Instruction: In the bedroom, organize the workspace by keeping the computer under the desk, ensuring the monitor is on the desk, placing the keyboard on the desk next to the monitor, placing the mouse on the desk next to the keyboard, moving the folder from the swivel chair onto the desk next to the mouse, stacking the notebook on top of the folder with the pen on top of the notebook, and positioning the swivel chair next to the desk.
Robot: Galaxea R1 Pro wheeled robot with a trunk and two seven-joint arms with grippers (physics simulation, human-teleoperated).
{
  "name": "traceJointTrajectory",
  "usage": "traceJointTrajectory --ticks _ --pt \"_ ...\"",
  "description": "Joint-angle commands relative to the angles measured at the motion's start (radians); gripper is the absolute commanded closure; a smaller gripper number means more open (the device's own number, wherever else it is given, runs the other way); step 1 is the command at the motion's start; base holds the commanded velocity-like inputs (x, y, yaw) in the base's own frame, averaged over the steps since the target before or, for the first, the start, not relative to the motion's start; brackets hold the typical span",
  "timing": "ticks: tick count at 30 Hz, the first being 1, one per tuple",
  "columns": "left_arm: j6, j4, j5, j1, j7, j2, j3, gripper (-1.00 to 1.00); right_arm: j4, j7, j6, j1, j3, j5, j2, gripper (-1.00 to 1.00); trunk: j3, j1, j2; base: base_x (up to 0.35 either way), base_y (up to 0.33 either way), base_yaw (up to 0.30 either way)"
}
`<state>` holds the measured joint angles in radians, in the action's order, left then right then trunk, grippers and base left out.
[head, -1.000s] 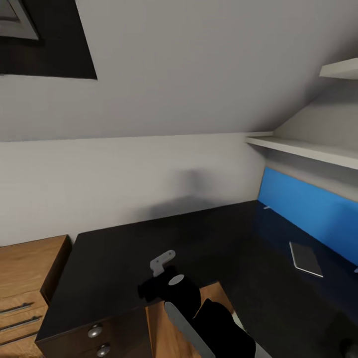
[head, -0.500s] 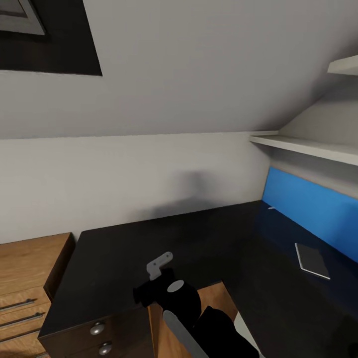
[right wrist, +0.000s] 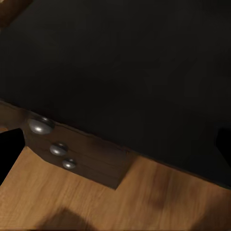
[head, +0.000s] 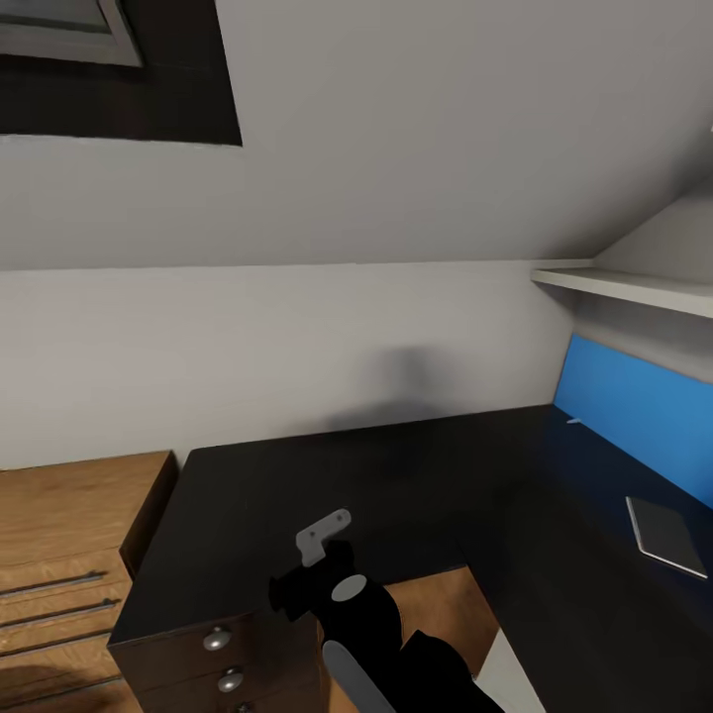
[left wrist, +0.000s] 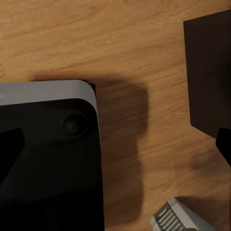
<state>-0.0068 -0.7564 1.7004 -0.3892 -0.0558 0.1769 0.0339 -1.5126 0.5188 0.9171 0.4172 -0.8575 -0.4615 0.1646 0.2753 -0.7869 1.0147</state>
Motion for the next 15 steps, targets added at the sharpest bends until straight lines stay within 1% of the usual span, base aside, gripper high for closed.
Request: traceJointTrajectory --ticks 1,15 --pt "-0.001 -0.003 0.007 0.000 -0.006 0.001 0.003 -1.00 0.003 0.007 0.003 0.000 -0.003 -0.010 0.000 -1.00 0.004 -0.004 0.008 0.000 0.000 0.276" --pt "-0.001 -0.003 0.007 0.000 -0.006 0.001 0.003 -1.00 0.005 0.006 0.001 0.000 -0.001 -0.012 -0.001 -1.00 0.048 -0.058 0.106 0.000 0.000 0.279"
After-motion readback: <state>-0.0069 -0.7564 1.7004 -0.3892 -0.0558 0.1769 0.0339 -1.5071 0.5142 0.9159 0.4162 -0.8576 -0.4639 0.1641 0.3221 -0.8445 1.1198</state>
